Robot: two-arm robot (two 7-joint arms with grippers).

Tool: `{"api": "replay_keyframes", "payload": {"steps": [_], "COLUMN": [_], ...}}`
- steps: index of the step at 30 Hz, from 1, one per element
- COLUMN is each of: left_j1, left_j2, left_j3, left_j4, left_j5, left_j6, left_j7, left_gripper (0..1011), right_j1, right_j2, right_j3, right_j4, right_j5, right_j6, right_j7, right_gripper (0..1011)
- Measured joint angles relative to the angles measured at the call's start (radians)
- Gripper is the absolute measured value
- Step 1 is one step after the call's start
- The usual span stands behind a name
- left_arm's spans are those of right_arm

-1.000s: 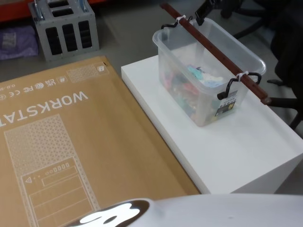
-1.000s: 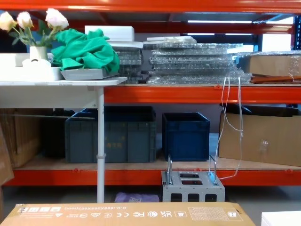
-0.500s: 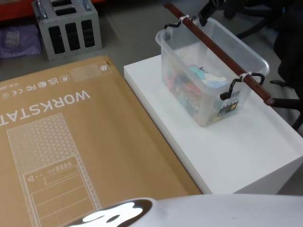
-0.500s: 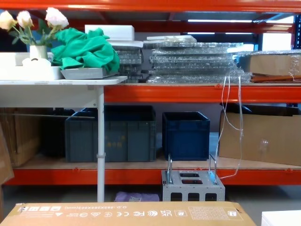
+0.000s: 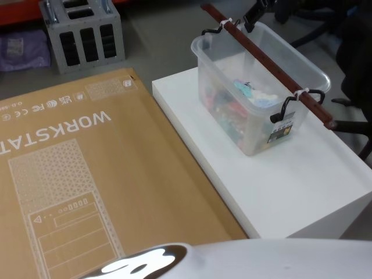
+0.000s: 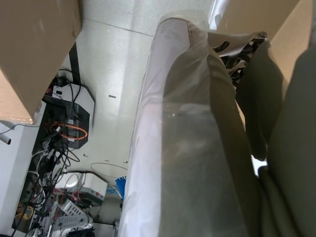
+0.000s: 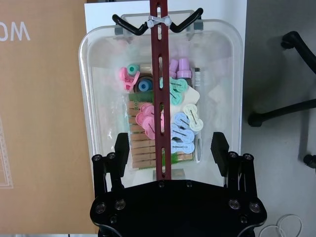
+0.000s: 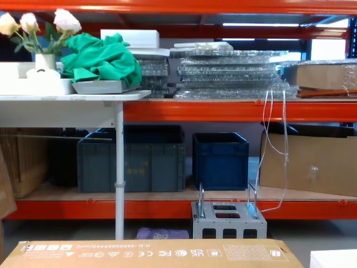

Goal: Use one hand to grasp the basket and place it at the designated location.

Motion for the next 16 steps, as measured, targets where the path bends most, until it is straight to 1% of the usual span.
{"api": "replay_keyframes", "payload": {"steps": [16], "left_j1": [0.0], "left_j2": [0.0], "left_j3": [0.0], "left_j4": [0.0], "left_j5": [0.0], "left_j6": [0.0], "left_j7": [0.0], "left_gripper": [0], "right_j1": [0.0], "right_j2": [0.0], "right_j3": [0.0], "right_j4": [0.0], "right_j5": [0.0], "right_j6": [0.0], "right_j7": [-0.001], "right_gripper": [1000]}}
